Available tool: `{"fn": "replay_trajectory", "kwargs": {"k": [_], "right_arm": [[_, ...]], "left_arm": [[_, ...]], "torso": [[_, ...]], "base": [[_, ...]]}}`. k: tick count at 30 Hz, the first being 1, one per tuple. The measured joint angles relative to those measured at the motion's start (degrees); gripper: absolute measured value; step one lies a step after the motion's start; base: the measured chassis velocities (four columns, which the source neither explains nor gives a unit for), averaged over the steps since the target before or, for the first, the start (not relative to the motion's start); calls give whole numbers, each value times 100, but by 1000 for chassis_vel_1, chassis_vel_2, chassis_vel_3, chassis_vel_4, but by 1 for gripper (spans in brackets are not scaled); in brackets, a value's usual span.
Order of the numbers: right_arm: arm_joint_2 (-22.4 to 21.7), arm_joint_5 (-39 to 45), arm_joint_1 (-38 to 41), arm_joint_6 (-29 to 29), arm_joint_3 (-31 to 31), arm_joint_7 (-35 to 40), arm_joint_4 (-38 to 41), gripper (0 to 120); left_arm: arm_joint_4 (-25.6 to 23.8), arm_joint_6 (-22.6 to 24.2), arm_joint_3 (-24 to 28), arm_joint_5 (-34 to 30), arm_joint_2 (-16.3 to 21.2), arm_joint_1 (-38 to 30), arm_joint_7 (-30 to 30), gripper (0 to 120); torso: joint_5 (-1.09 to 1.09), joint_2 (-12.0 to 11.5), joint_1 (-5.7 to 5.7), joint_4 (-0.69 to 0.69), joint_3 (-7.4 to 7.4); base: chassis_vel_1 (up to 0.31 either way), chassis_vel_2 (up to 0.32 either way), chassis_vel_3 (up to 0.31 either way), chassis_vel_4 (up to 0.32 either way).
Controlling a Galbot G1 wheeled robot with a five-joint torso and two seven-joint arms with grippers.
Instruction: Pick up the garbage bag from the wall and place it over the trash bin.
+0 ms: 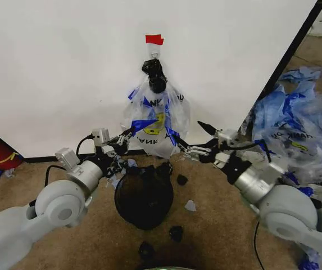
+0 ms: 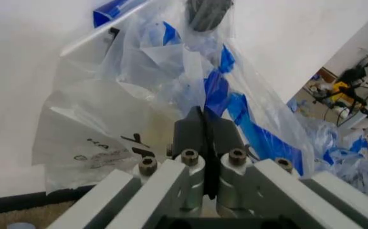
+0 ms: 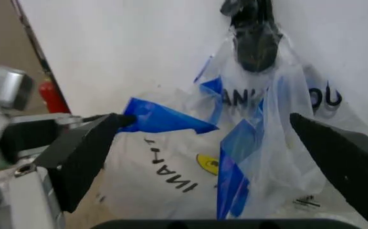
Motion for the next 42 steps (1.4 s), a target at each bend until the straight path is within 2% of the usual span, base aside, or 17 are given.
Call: {"fn": "replay_trajectory", "kwargs": {"k": [2,5,10,14,17,21,25,34,41,42], "right_arm": [[294,149,648,-190,-561,318,-144,99],[687,302,1208,-357,-1074,603,-345,98],[1025,377,1584,-672,-1462,966,-472,97],[1203,433,1817,-895,-1714,1231,-525,88],[1366,468,2088,-1064,-1970,1506,-639,87],[1468,521,2221,-1205,-2065,1715,-726,86],[1550,643,2268,-1453,-2078,2037,-740,76],[1500,660,2257,-1722,-2090,2370,-665,67],[1496,656,2199,-1820,-2075,2559,-680,42],[1496,656,2199,-1820,-2075,2559,-680,42]], "left_arm": [[-9,0,-30,0,6,16,-4,0],[-24,-1,-101,0,9,78,-6,0],[-54,-22,-188,28,6,186,-8,0],[-52,-48,-225,47,2,221,-7,0],[-37,-80,-232,72,-31,232,-3,0],[-12,-95,-230,110,-82,244,2,0],[54,-120,-203,158,-127,248,12,0],[115,-138,-175,183,-165,230,23,0],[135,-166,-105,249,-220,233,23,0],[135,-166,-105,249,-220,233,23,0]], "torso": [[-3,0,0,1,0],[-2,0,0,2,0],[-3,0,0,0,0],[0,0,0,-1,0],[-2,0,0,1,0],[-2,0,0,0,0],[-1,0,0,0,0],[-1,0,0,0,0],[-1,0,0,0,0],[-1,0,0,0,0]], "base": [[0,0,0,0],[0,0,0,0],[0,0,0,0],[0,0,0,0],[0,0,0,0],[0,0,0,0],[0,0,0,0],[0,0,0,0],[0,0,0,0],[0,0,0,0]]}}
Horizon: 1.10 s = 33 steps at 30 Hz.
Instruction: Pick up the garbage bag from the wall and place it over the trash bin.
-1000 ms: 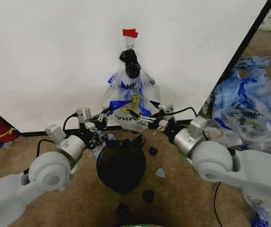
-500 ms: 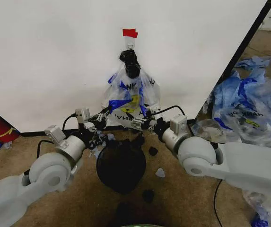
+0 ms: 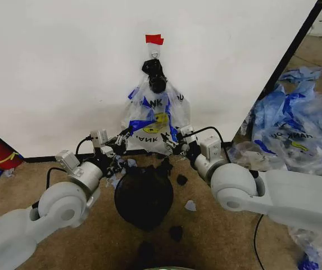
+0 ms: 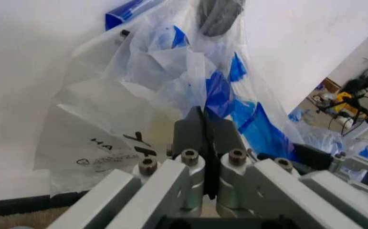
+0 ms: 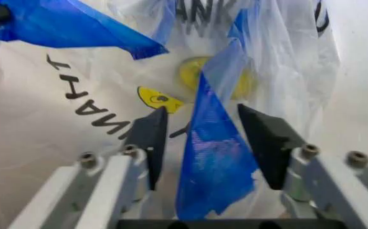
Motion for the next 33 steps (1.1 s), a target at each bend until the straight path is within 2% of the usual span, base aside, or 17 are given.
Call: {"fn": "replay_trajectory", "kwargs": {"k": [7,8,12,22,25,29,33], "right_arm": [[-5,-21,-73,0,21,4,-13,13],[-5,-21,-73,0,21,4,-13,13],[-31,-70,-110,2,24,5,-15,0],[-181,-258,-481,179,321,-37,94,0],[-259,-285,-791,323,673,-165,159,0],[-387,-305,-1144,619,1042,-457,245,0],[-500,-298,-1581,1183,1487,-900,331,0]], "left_arm": [[-2,-25,-1,18,4,12,0,0],[-2,-25,-1,18,4,12,0,0],[-6,-27,-2,19,3,12,-2,0],[-1,-31,-5,19,1,-6,-6,0],[8,-31,-5,19,3,-16,-8,0],[20,-32,-5,19,-2,-17,-11,0],[27,-32,8,19,-28,-27,-16,0]], "torso": [[0,0,0,0,0],[0,0,0,0,0],[0,0,0,0,0],[-1,0,0,1,0],[1,0,0,0,0],[2,0,0,0,0],[1,1,0,1,0]], "base": [[0,0,0,0],[0,0,0,0],[0,0,0,0],[0,0,0,0],[0,0,0,0],[0,0,0,0],[0,0,0,0]]}}
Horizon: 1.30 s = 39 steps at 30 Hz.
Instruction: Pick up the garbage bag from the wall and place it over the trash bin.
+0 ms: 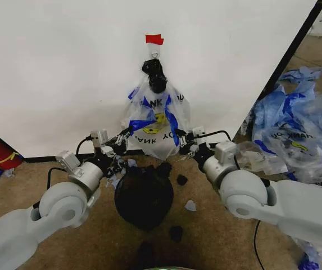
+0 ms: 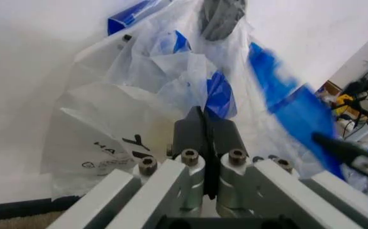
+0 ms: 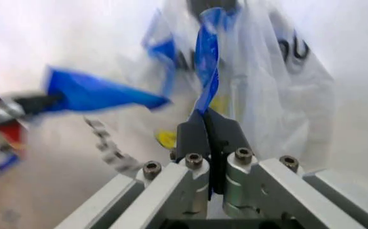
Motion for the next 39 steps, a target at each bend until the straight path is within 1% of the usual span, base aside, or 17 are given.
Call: {"fn": "replay_trajectory", "kwargs": {"k": [2,3,5,8,10,11,13,15,17,18,19,22,25,31,39], "right_arm": [[-51,29,-353,288,343,-268,54,0],[-51,29,-353,288,343,-268,54,0],[-118,83,-768,500,734,-469,136,0],[-315,103,-1362,765,1215,-776,268,0],[-476,65,-1687,952,1419,-939,336,0],[-476,65,-1687,952,1419,-939,336,0],[-579,3,-1966,1167,1589,-1077,372,0],[-624,-13,-2173,1263,1787,-1187,390,0],[-673,-10,-2539,1438,2128,-1385,418,0],[-693,18,-2716,1532,2287,-1511,422,0],[-693,18,-2716,1532,2287,-1511,422,0],[-701,116,-2935,1873,2460,-1825,382,0],[-593,185,-3005,2207,2495,-2083,265,0],[-419,297,-3027,2518,2469,-2293,214,0],[-372,471,-3130,2829,2466,-2638,152,0]], "left_arm": [[0,1,8,0,-20,-8,-8,0],[0,1,8,0,-20,-8,-8,0],[-12,4,7,0,-24,-11,-18,0],[-40,6,-20,-11,38,-6,-27,0],[-67,7,-45,-30,99,-4,-30,0],[-67,7,-45,-30,99,-4,-30,0],[-108,14,-76,-56,138,-6,-50,0],[-144,22,-93,-75,149,-8,-80,0],[-196,33,-126,-91,164,-3,-111,0],[-222,37,-147,-94,178,14,-125,0],[-222,37,-147,-94,178,14,-125,0],[-255,39,-193,-96,204,68,-147,0],[-238,39,-208,-95,200,110,-166,0],[-151,40,-133,-105,142,107,-228,0],[-137,41,-130,-110,75,134,-291,0]], "torso": [[-2,1,0,0,0],[-2,1,0,0,0],[0,0,0,1,0],[0,0,0,-2,0],[0,1,0,-2,0],[0,1,0,-2,0],[-1,1,0,0,0],[0,1,0,1,0],[-2,0,0,0,0],[0,1,0,-1,0],[0,1,0,-1,0],[-1,1,0,-1,-1],[-1,0,0,1,0],[-1,0,0,0,0],[-2,0,0,-1,0]], "base": [[0,0,0,0],[0,0,0,0],[0,0,0,0],[0,0,0,0],[0,0,0,0],[0,0,0,0],[0,0,0,0],[0,0,0,0],[0,0,0,0],[0,0,0,0],[0,0,0,0],[0,0,0,0],[0,0,0,0],[0,0,0,0],[0,0,0,0]]}}
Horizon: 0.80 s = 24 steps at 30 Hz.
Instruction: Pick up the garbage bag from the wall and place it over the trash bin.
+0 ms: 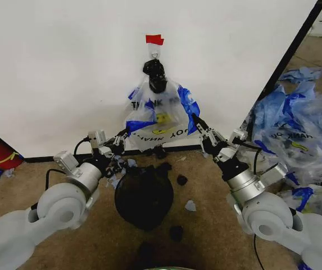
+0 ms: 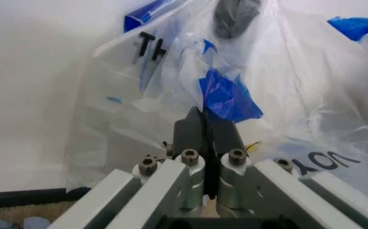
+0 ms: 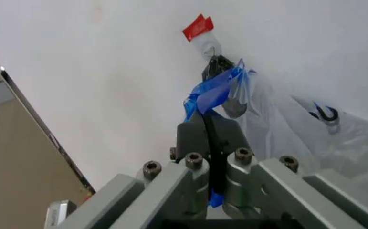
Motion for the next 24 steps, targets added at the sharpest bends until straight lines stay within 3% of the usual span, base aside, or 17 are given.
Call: {"fn": "replay_trajectory", "kwargs": {"k": [14,24], "right_arm": [[152,-252,-224,184,-214,-69,149,0],[69,-552,-617,213,-278,29,311,0]], "left_arm": [[-483,26,-257,31,278,332,-173,0],[-723,88,-550,204,415,1052,-268,0]], "torso": [[1,0,0,1,0],[0,-1,0,1,0]], "base": [[0,0,0,0],[0,0,0,0]]}}
